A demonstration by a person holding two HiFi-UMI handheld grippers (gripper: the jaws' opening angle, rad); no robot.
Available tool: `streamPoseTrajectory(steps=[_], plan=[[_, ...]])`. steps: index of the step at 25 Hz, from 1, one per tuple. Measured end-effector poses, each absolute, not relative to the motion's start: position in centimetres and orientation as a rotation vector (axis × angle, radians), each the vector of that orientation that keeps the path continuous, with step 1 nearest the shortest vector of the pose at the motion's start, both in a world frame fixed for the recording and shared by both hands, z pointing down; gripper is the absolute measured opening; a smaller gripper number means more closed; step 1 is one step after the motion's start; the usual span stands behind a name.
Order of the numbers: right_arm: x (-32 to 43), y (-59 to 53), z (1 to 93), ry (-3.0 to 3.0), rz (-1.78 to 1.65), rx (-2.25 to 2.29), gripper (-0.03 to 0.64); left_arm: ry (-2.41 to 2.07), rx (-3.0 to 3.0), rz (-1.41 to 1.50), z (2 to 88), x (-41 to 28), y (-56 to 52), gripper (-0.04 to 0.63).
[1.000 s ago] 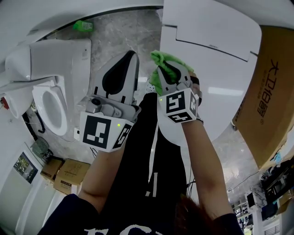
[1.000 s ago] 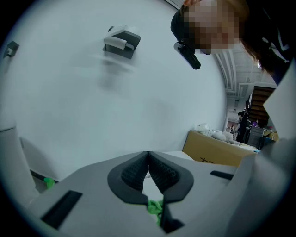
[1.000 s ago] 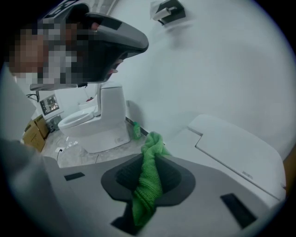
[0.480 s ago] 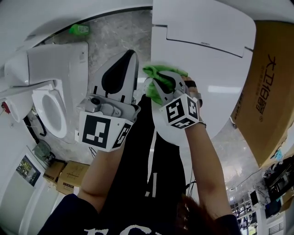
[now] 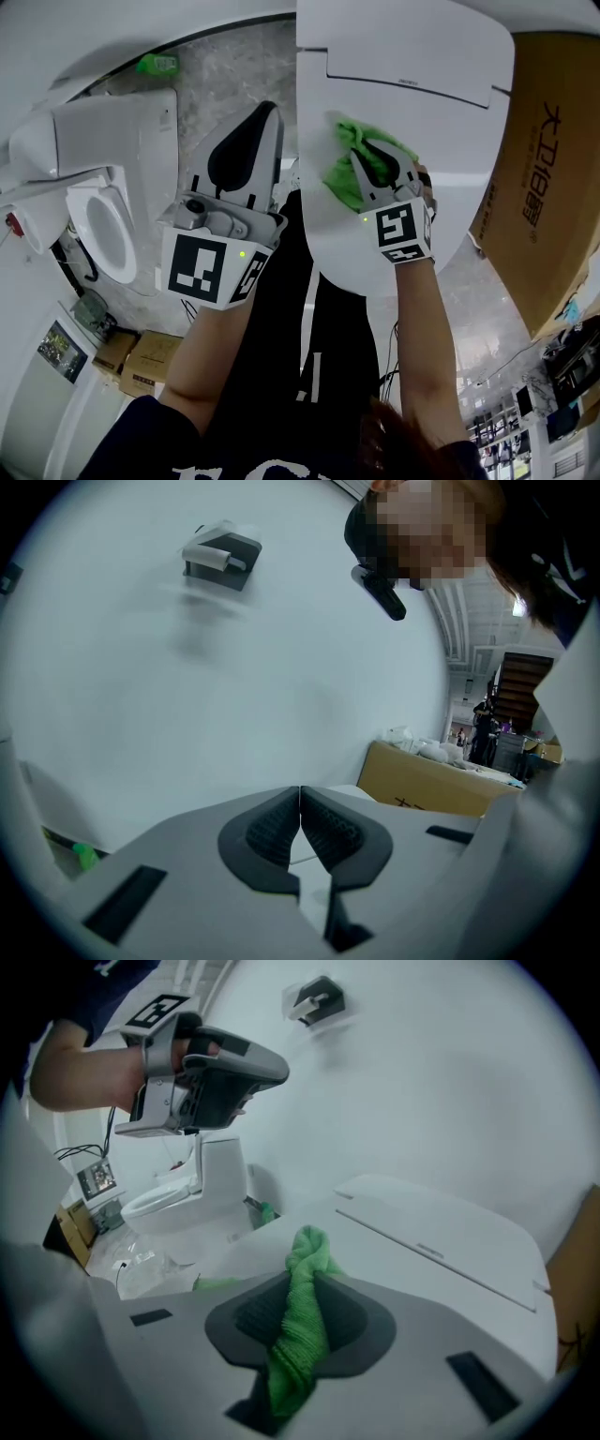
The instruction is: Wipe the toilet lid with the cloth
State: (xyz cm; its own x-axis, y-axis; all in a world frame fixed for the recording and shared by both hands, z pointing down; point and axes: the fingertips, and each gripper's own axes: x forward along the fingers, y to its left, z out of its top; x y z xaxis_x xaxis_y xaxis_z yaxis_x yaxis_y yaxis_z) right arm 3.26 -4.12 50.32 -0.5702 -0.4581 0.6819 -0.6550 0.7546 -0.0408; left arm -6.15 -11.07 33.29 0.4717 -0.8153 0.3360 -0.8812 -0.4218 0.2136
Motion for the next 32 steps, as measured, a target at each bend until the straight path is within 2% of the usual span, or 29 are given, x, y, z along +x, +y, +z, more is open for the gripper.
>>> streamPoseTrajectory(steps=[16,32], plan=[[21.1,-5.4,51.0,-2.074,0.452,1.249,0.083,-1.401,2.376,0.263,33.5,-4.4,-10.3,0.021],[29.9,-3.7,51.2,-1.793,0.625,1.720,0.083,-1.389,2.388,0.248,33.3,-4.2,-9.9,0.021]])
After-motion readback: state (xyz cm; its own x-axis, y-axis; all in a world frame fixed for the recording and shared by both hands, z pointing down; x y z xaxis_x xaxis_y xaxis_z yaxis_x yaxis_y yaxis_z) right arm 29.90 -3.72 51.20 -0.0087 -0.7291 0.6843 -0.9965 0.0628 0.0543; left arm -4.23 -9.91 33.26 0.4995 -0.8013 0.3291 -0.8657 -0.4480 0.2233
